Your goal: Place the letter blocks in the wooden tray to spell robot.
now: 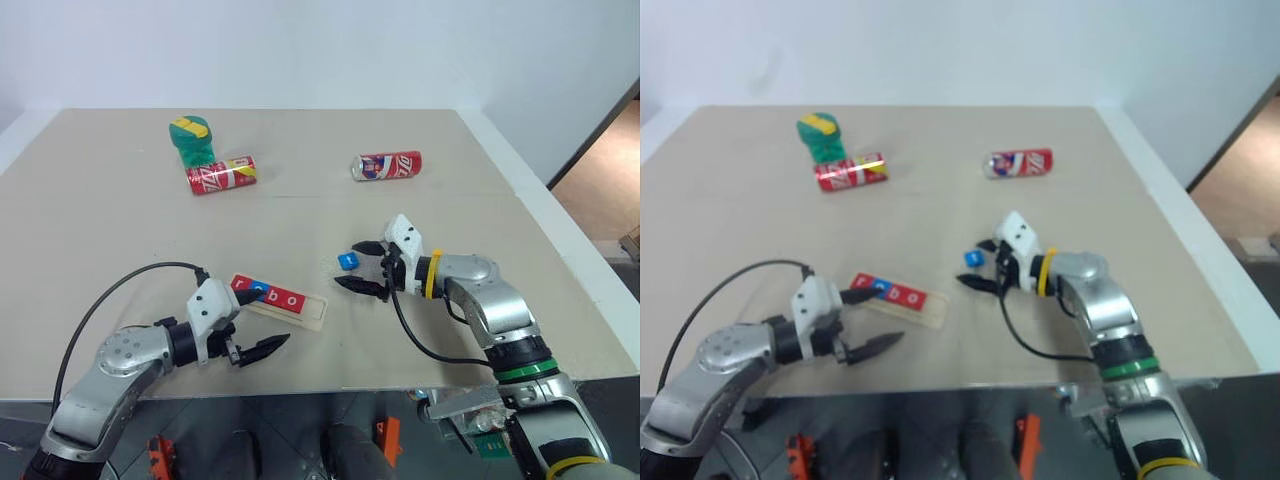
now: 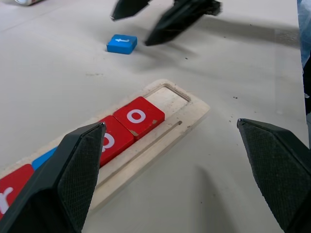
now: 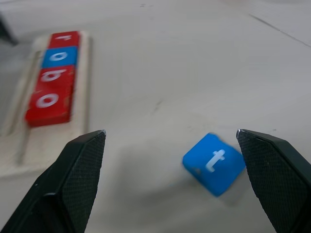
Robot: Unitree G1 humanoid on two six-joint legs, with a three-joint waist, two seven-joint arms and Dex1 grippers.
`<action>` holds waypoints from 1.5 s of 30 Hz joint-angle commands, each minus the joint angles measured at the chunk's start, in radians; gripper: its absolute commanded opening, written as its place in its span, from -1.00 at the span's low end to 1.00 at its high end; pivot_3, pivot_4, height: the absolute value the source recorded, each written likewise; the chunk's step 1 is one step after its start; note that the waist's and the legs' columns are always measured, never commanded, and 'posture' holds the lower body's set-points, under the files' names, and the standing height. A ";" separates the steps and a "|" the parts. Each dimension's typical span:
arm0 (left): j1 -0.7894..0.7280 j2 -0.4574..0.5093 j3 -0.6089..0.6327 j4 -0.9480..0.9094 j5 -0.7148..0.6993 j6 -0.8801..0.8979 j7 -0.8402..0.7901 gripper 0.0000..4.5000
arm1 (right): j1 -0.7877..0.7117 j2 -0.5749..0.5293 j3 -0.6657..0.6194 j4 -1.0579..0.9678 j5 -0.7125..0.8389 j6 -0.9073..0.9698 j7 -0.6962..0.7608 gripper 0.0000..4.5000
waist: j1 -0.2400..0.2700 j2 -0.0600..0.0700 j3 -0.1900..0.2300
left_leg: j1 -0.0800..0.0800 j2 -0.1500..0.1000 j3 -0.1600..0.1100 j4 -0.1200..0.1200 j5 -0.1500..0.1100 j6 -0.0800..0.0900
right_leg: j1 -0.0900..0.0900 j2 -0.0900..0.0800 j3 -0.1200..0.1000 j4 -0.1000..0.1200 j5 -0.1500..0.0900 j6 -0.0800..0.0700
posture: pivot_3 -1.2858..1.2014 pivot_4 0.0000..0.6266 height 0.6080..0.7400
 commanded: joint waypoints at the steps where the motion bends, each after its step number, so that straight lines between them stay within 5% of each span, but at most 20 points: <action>1: 0.022 0.003 0.011 -0.052 0.011 -0.014 0.026 1.00 | 0.034 0.065 -0.038 -0.100 -0.019 0.060 -0.164 0.98 | 0.000 0.000 0.000 | 0.000 0.000 0.000 0.000 0.000 0.000 | 0.000 0.000 0.000 0.000 0.000 0.000 | 0.03 -0.52 1.00; 9: 0.052 -0.027 0.022 -0.092 0.010 -0.025 0.093 1.00 | 0.207 0.210 -0.062 -0.381 -0.068 0.249 -0.491 0.98 | 0.004 0.000 0.000 | -0.004 0.000 -0.001 -0.001 0.000 0.000 | -0.003 -0.002 0.001 0.001 -0.001 0.002 | 0.03 -0.52 1.00; 22: 0.028 -0.035 -0.005 -0.086 0.033 -0.044 0.101 1.00 | 0.206 0.331 -0.091 -0.287 -0.090 0.276 -0.680 0.98 | 0.001 0.000 0.000 | -0.002 0.000 0.000 0.000 0.002 -0.001 | -0.003 0.000 0.001 0.000 0.002 0.000 | 0.03 -0.52 1.00; 32: 0.040 -0.022 0.000 -0.086 0.032 -0.037 0.083 1.00 | 0.251 0.359 -0.043 -0.326 -0.122 0.303 -0.714 -0.45 | 0.000 -0.001 -0.001 | -0.002 0.001 0.000 0.000 0.002 -0.001 | -0.002 0.000 0.000 0.000 0.002 0.000 | 0.03 -0.52 1.00; 39: 0.049 -0.001 0.008 -0.072 0.029 -0.035 0.054 1.00 | 0.451 0.303 0.009 -0.689 -0.101 0.484 -0.712 -0.47 | 0.002 -0.001 -0.002 | -0.002 0.001 -0.001 -0.002 0.001 -0.001 | -0.003 -0.001 0.000 0.001 -0.002 0.000 | 0.03 -0.52 1.00; 45: 0.036 0.007 0.005 -0.055 0.026 -0.035 0.039 1.00 | 0.502 0.367 -0.011 -0.840 -0.077 0.634 -0.767 -0.47 | 0.002 -0.002 -0.002 | -0.002 0.001 -0.001 -0.001 0.001 -0.001 | -0.002 -0.002 0.000 0.001 -0.001 0.000 | 0.03 -0.52 1.00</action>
